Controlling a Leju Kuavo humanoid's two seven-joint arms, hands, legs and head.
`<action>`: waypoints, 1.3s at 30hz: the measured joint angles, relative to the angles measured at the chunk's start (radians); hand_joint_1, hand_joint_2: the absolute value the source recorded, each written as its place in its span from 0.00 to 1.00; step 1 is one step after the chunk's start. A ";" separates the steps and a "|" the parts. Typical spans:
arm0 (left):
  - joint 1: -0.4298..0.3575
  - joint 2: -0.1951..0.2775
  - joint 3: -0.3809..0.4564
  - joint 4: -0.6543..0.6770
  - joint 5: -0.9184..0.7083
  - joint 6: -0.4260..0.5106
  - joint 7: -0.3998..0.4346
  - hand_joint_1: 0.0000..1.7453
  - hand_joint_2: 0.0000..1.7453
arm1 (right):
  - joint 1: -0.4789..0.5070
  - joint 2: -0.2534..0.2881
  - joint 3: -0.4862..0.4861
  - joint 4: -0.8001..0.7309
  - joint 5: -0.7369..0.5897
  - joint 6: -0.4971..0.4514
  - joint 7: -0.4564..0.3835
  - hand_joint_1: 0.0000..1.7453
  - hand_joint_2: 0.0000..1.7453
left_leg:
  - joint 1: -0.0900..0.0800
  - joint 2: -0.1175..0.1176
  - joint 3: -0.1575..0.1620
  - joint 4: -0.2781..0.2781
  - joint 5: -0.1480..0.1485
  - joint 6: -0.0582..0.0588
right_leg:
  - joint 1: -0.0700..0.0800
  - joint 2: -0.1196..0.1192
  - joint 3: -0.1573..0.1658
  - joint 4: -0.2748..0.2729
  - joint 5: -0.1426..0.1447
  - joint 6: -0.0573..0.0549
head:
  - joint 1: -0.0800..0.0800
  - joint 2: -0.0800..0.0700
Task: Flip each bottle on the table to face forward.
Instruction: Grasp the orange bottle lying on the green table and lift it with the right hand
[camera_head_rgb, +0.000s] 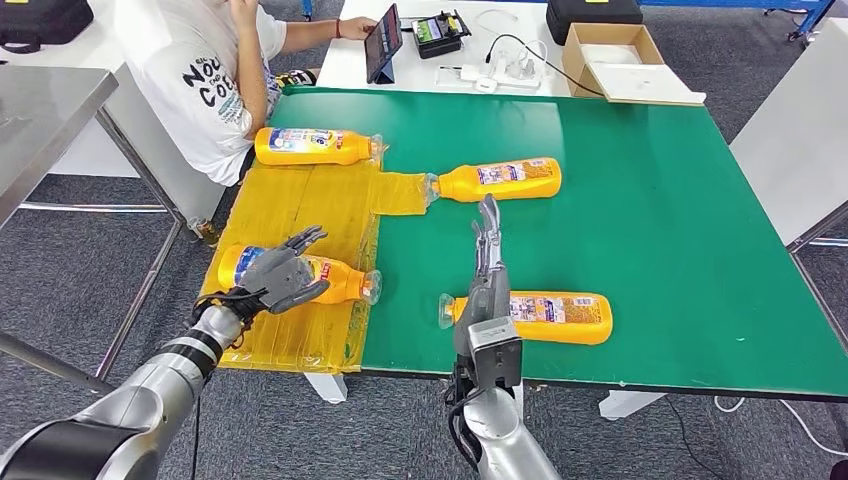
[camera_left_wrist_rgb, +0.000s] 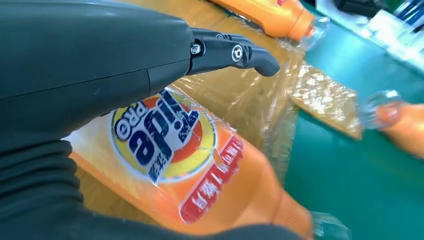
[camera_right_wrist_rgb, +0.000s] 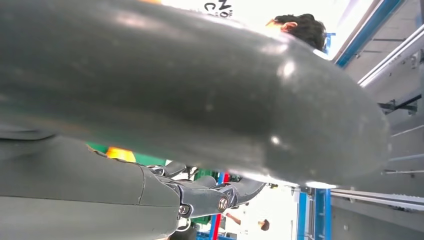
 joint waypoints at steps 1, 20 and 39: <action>0.007 -0.003 0.015 -0.003 0.045 0.007 -0.027 0.00 0.25 | -0.001 0.000 0.000 0.003 0.000 -0.001 0.000 0.00 0.00 | 0.000 0.000 0.000 0.000 0.000 0.000 | 0.000 0.000 0.000 0.000 0.000 0.000 | 0.000 0.000; 0.330 -0.149 0.239 -0.734 0.571 0.474 -0.159 0.00 1.00 | -0.151 -0.228 -0.080 0.050 0.467 0.188 0.429 0.00 1.00 | -0.001 0.000 -0.010 0.001 0.000 0.001 | -0.001 0.000 -0.010 -0.001 0.001 0.001 | 0.000 0.000; 0.474 -0.173 0.232 -0.841 0.515 0.376 -0.158 0.00 1.00 | -0.329 -0.526 -0.062 0.241 0.432 0.540 0.533 0.00 1.00 | 0.000 0.000 -0.012 0.001 0.000 0.001 | 0.000 0.000 -0.011 -0.001 0.001 0.001 | 0.000 0.000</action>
